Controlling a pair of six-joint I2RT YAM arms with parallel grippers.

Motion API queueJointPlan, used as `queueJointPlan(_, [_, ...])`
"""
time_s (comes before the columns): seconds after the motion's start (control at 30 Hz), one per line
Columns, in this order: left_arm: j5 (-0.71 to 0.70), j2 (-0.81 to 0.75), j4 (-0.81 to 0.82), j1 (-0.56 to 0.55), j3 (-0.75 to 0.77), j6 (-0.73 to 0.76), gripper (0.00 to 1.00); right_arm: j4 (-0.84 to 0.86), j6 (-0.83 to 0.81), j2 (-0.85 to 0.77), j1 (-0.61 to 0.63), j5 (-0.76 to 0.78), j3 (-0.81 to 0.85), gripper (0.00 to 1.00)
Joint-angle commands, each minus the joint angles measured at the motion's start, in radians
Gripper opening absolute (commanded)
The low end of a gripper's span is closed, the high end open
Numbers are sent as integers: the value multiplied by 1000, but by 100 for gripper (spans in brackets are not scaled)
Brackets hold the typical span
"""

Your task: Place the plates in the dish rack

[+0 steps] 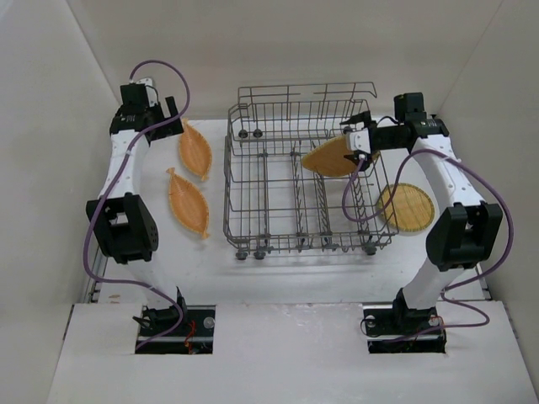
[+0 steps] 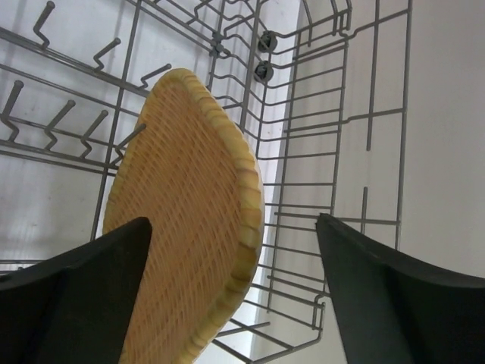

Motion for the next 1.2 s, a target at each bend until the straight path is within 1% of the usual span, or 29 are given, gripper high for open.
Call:
queueJointPlan(0.0, [7,-6,10,-8,28,-4,100,12,8,-63,-1,-15,30,100])
queueJointPlan(0.1, [8,-19,15,-20,11,-7,100,76,88,-110,17,-22,48,100])
queueJointPlan(0.2, [11,-35,21,-32,-16,-13,100,173,273,-172,51,0,80,100])
queueJointPlan(0.27, [13,-51,30,-46,-39,-15,100,270,443,-237,77,30,86,100])
queueJointPlan(0.33, [17,-69,43,-55,-61,-15,100,329,592,-288,103,72,100,98])
queueJointPlan(0.37, [19,-77,47,-60,-70,-16,100,346,684,-310,117,111,114,95])
queueJointPlan(0.47, [19,-95,56,-68,-88,-19,100,336,963,-357,158,309,148,88])
queueJointPlan(0.53, [22,-103,56,-72,-99,-27,100,289,1158,-382,149,413,146,82])
queueJointPlan(0.57, [27,-108,56,-75,-102,-30,100,244,1233,-397,128,444,137,77])
queueJointPlan(0.63, [40,-109,50,-85,-104,-32,100,177,1354,-423,58,463,88,71])
queueJointPlan(0.7, [42,-112,44,-98,-104,-32,100,141,1476,-475,-36,455,-14,69])
queueJointPlan(0.77, [44,-115,38,-112,-99,-26,100,98,1545,-518,-128,417,-129,72])
queueJointPlan(0.8, [44,-115,35,-118,-95,-26,100,86,1579,-538,-197,390,-194,81])
queueJointPlan(0.83, [44,-115,29,-124,-87,-24,100,66,1596,-547,-249,353,-247,83])
queueJointPlan(0.87, [44,-115,21,-131,-79,-22,100,51,1607,-558,-307,327,-304,82])
queueJointPlan(1.0, [44,-117,-3,-149,-58,-18,100,69,1618,-561,-563,212,-504,84])
queueJointPlan(1.07, [44,-120,-10,-158,-52,-10,100,87,1622,-529,-680,170,-567,84])
queueJointPlan(1.17, [37,-120,-28,-171,-38,4,100,121,1628,-463,-817,124,-613,82])
